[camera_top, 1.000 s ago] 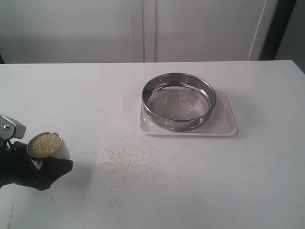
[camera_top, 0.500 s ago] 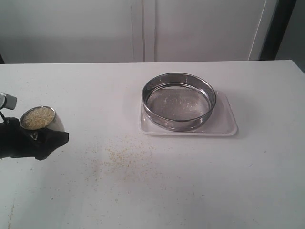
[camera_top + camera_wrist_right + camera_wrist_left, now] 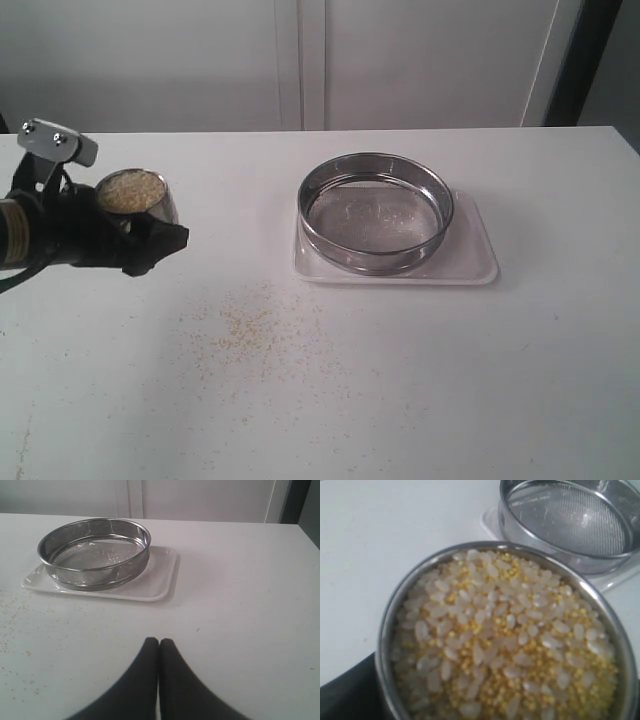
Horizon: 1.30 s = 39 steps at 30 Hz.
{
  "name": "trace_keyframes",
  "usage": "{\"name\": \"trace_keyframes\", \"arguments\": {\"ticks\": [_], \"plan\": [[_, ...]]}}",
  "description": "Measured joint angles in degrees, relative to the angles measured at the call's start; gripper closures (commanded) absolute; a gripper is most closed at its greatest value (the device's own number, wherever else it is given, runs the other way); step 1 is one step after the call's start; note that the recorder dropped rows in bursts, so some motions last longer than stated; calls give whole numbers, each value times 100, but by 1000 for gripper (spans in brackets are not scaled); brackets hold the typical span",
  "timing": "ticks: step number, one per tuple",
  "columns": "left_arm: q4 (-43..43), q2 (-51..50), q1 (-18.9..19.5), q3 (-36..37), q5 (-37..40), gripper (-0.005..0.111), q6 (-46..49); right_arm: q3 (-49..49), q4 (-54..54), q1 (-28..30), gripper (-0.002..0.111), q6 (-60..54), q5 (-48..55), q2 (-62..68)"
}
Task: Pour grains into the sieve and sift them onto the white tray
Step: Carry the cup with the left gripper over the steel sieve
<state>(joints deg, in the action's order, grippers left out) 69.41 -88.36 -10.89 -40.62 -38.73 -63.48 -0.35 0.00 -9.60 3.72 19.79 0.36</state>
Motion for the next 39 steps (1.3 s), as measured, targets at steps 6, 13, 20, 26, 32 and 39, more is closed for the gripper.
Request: {"name": "trace_keyframes", "arguments": {"ticks": [6,13,20,26,32,39], "plan": [[269,0,-331,-659,363,107,-593,0,0,0,108,0,0,0],[600,-79,-709,-1317,657,107,-1158,0,0,0,108,0,0,0],[1137,-588,-1053,-2017,908,107,-1873,0,0,0,108,0,0,0],[1722,-1065,-1375,-2711,1209,107,-2627,0,0,0,108,0,0,0],[2424,-1601,-1633,-3415,1329,107,-3496,0,0,0,108,0,0,0],[2944,-2171,-1913,-4112,1544,107,-4392,0,0,0,108,0,0,0]]}}
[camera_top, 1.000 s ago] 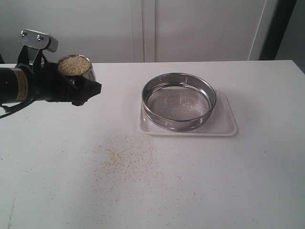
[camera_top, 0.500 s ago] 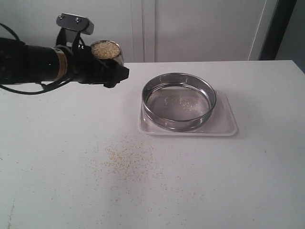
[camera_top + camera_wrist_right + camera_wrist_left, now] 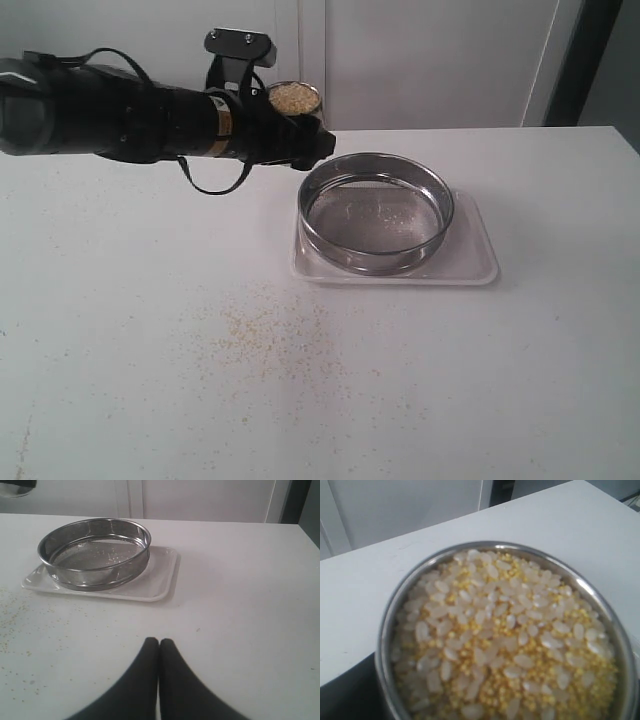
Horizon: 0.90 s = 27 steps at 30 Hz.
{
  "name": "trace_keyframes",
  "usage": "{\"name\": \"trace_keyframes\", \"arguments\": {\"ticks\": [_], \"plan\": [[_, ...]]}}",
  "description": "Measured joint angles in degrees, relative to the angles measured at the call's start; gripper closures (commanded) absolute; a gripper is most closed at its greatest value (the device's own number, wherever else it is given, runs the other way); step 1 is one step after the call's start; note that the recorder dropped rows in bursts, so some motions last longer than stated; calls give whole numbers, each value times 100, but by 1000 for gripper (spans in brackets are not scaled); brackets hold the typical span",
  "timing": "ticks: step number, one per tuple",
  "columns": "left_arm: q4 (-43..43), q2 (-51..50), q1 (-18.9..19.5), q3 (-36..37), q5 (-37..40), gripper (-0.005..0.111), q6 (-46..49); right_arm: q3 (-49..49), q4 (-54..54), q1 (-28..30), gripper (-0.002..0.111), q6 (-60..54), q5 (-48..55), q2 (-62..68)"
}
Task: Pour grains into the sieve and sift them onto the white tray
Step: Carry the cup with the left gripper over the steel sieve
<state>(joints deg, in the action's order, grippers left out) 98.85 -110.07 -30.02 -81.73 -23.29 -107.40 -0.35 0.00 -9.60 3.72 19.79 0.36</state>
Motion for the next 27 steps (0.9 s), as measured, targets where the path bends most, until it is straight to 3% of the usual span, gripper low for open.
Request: {"name": "trace_keyframes", "arguments": {"ticks": [15,27], "plan": [[70,-831,-285,-992,163,107,-297,0,0,0,108,0,0,0],[70,-1033,-367,-1204,953,107,443,0,0,0,108,0,0,0]]}}
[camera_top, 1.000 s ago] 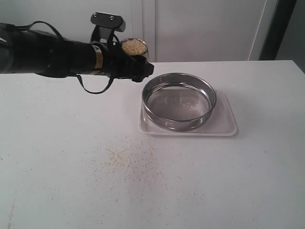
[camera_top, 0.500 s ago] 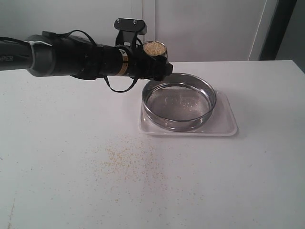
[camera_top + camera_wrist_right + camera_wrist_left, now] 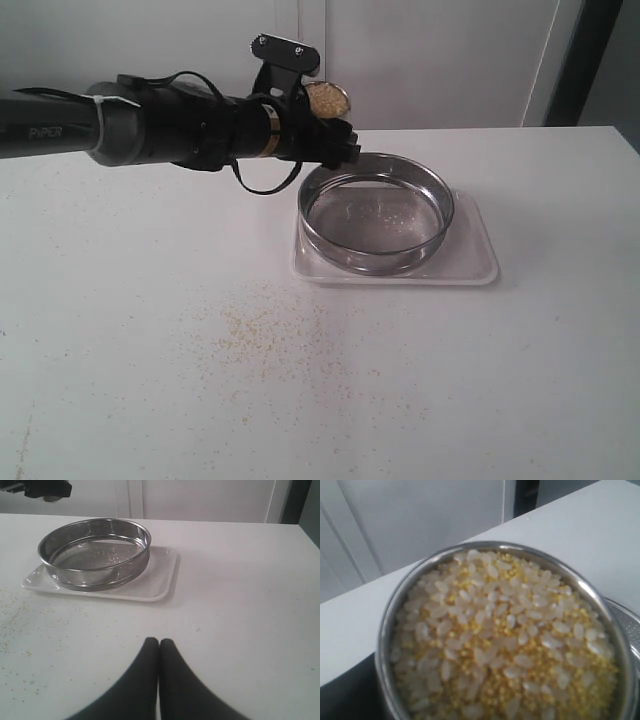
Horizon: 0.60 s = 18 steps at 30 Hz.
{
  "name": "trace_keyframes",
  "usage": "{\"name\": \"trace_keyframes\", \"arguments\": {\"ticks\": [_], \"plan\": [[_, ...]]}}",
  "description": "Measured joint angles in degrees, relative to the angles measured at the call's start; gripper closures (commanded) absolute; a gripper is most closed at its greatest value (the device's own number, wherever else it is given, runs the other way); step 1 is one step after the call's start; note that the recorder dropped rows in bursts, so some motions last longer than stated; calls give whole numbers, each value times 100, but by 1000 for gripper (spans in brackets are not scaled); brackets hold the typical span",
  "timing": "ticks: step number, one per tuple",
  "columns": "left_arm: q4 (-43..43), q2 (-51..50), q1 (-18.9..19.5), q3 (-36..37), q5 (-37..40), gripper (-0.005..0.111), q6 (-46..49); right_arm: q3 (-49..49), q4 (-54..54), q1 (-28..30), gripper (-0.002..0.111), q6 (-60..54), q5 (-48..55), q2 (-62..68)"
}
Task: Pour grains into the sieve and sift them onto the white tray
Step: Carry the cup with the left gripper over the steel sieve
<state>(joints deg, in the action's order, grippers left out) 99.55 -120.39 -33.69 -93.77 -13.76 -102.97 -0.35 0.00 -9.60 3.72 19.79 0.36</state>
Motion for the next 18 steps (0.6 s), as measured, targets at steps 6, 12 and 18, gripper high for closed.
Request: {"name": "trace_keyframes", "arguments": {"ticks": [6,12,18], "plan": [[-10,-248,-72,-405,115,107,35,0,0,0,108,0,0,0],[-10,-512,-295,-557,451,107,256,0,0,0,108,0,0,0],[-10,-775,-310,-736,671,107,290,0,0,0,108,0,0,0]]}}
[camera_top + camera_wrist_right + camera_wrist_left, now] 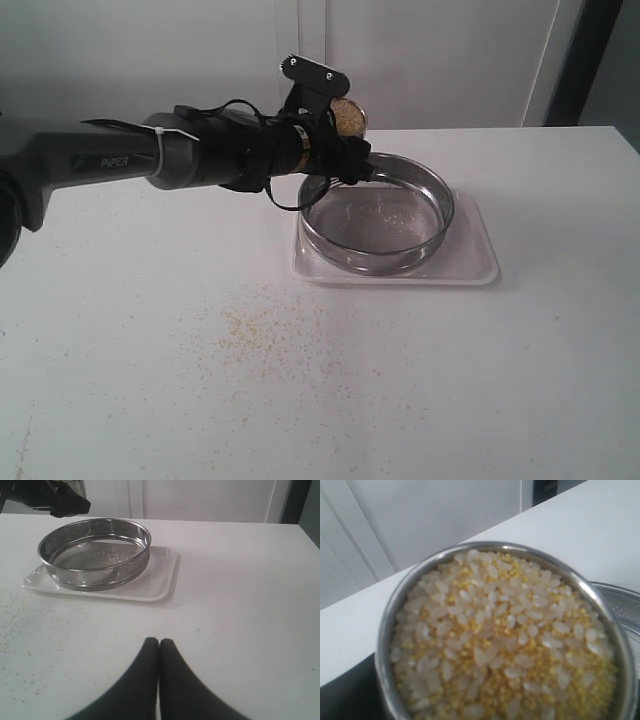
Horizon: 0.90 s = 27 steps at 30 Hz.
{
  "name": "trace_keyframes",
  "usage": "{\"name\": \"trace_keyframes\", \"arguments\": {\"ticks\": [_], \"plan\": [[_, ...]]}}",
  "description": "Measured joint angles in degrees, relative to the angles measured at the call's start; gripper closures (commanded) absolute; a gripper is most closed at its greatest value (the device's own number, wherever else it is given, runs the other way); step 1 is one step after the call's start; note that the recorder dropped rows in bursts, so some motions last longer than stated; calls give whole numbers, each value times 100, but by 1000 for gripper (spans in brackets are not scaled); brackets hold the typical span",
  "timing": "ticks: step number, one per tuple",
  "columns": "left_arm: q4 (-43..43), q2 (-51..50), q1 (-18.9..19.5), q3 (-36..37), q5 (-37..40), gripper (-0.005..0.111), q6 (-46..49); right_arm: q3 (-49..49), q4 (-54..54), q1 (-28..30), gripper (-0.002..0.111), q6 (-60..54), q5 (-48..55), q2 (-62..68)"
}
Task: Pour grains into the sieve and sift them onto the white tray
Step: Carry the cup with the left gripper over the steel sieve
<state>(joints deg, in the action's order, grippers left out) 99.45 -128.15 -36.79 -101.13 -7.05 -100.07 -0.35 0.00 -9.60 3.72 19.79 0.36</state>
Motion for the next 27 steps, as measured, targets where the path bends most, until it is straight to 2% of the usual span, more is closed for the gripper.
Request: {"name": "trace_keyframes", "arguments": {"ticks": [8,27], "plan": [[0,-106,-86,-150,167,107,289,0,0,0,108,0,0,0],[-10,-106,-107,-150,159,107,168,0,0,0,108,0,0,0]]}}
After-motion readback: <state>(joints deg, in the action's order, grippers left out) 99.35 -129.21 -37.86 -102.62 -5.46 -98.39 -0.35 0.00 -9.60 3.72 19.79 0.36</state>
